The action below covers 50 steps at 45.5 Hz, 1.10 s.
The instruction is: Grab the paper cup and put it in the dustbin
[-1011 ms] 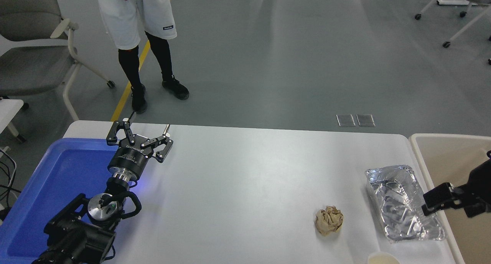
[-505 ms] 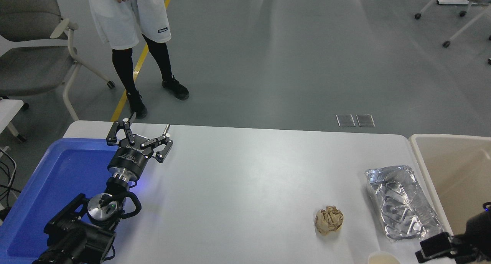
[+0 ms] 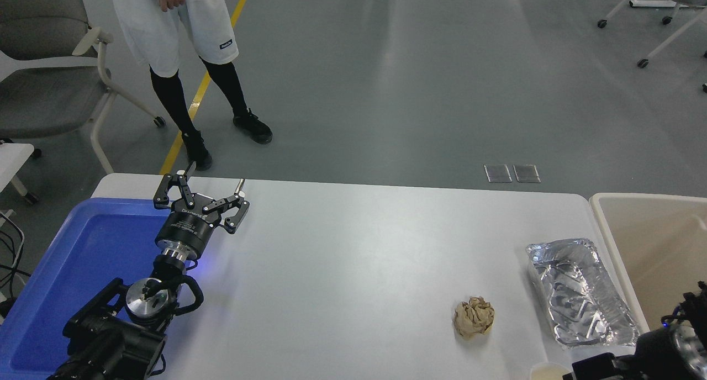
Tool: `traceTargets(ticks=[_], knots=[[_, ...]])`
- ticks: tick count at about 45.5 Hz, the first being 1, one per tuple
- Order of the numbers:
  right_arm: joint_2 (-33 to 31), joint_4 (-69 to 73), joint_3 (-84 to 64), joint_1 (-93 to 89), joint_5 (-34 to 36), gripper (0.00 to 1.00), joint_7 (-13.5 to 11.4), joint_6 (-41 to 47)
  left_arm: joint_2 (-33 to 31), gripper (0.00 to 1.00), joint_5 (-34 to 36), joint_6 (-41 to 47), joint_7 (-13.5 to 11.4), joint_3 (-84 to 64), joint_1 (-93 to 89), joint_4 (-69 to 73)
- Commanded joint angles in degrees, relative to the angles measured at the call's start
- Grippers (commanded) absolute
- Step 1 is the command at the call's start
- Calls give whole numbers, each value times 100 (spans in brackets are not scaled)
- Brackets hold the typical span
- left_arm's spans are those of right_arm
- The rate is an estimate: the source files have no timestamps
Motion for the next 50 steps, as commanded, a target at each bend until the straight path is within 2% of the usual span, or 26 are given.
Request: traceTargets(ticks=[1,16,27,32,34,37,42,50], knots=[[67,-67,308,-490,8,100,0,-328,0,99,0,0,-5,1,0,0],[339,-656,423,-1325,87,98,8,-1048,0,99,0,0,-5,-7,0,0],[427,-823,449,-1536,201,89,8,-1303,0,99,0,0,-5,1,0,0],[497,-823,379,-1545,210,77,0,-1453,0,99,0,0,4,1,0,0],[541,-823,344,-1545,210,70,0,-1523,0,99,0,0,-5,1,0,0],[577,-823,309,-1545,210,49,8,-1611,0,99,0,0,-5,1,0,0],[577,-814,273,-1519,131,0,26,-1637,0,99,0,0,4,1,0,0],[550,-805,124,-1405,131,0,26,-1637,0,99,0,0,4,1,0,0]])
